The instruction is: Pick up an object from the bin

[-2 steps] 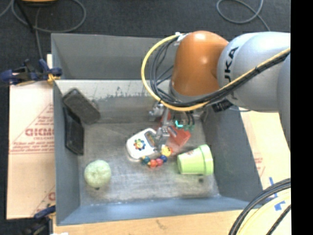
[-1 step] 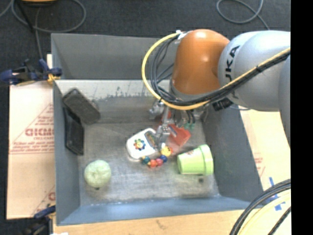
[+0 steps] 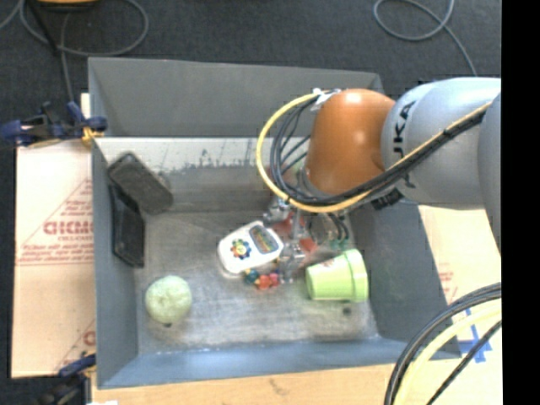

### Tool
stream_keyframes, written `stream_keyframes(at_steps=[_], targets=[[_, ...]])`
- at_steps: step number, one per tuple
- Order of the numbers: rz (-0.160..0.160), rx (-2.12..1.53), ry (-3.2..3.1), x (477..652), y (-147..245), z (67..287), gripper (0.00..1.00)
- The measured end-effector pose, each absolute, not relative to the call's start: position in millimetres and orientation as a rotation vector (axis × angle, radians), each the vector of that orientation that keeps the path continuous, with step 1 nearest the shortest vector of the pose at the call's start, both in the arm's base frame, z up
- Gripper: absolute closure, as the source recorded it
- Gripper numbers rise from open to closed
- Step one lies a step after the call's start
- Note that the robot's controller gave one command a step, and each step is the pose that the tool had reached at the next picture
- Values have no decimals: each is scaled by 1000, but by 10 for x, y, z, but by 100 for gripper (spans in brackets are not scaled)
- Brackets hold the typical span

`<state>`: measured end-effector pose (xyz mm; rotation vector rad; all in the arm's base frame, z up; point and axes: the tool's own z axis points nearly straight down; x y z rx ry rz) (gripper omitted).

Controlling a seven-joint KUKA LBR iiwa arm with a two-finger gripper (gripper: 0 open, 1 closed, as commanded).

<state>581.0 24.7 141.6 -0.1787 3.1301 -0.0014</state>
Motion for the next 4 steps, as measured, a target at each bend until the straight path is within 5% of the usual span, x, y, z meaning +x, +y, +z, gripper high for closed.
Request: stream_keyframes(at_steps=[2,3,4], targets=[[-1,-337,3119,5589,50,1408,0],[-4,-394,3096,5571,167,851,0],[-2,-398,3092,5584,184,848,100]])
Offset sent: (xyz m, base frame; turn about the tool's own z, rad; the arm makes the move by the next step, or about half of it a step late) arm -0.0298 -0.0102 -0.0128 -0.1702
